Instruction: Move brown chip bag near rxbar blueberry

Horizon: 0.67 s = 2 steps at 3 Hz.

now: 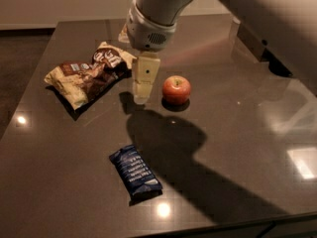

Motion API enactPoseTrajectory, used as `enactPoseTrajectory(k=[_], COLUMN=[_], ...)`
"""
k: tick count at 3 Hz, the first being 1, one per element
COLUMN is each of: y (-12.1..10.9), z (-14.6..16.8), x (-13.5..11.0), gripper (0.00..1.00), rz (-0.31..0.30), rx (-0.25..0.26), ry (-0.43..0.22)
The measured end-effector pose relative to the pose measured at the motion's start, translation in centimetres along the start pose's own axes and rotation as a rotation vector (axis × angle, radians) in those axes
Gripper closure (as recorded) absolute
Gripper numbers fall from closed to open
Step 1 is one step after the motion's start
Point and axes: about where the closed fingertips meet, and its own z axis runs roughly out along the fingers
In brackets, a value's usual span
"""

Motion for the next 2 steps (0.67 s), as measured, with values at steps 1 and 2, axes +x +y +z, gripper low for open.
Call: enactPoseTrajectory(k=[1, 2], y=[-2.4, -3.6], z=[4.5, 7.3], x=[-2.6, -4.0], gripper=[0.00, 0.00], rz=[-0.078, -0.127], rx=[-0.037, -0.069], ry=[0.030, 0.054])
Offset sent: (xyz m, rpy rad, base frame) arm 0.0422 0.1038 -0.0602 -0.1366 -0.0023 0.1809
